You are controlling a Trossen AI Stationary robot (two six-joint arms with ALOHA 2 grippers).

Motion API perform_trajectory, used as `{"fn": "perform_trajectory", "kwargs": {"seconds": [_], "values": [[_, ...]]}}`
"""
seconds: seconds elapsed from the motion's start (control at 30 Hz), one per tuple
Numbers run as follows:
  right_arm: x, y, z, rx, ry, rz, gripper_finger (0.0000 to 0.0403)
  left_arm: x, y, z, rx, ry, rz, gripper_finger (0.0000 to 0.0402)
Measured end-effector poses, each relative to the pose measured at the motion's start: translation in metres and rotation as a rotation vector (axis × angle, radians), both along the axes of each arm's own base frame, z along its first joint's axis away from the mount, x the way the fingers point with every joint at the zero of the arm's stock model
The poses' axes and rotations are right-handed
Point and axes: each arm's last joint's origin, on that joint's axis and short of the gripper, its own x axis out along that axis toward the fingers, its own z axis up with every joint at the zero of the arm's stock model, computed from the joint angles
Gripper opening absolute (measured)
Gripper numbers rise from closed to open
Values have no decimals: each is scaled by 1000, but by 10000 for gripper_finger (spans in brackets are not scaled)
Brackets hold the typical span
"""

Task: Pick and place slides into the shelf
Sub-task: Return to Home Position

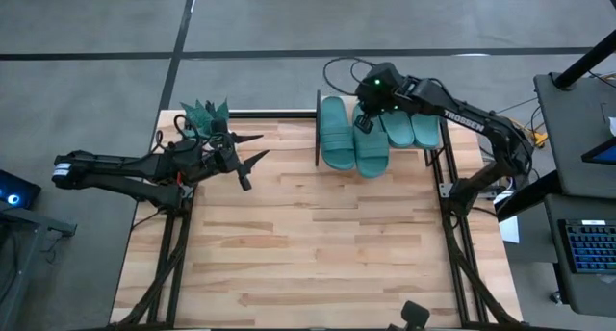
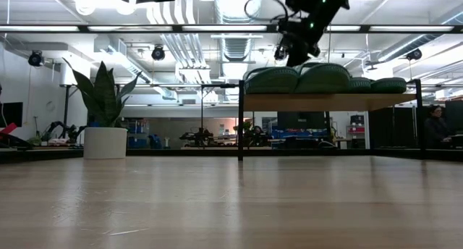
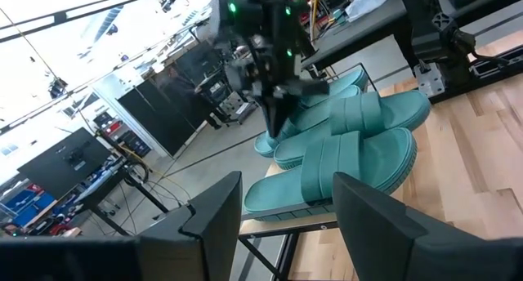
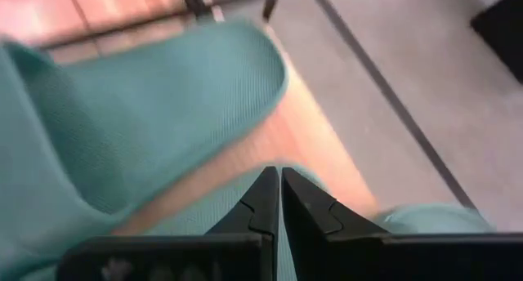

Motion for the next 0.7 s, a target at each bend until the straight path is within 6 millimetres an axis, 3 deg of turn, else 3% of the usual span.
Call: {"fn": "perform_trajectory", "kwargs": {"seconds": [0.2,0.4,0.53,0.7], "values": [[-9,19,39,-3,-187,148,8,0,0,-2,-34,0,-2,176],[-17,77,66,-121,-460,386,8,-2,0,-6,-102,16,-10,176],[-36,119,61,-189,-609,455,9,-5,0,-5,-133,-7,-12,176],[-60,160,23,-183,-691,483,9,-10,-2,-1,-154,-38,-65,176]]}}
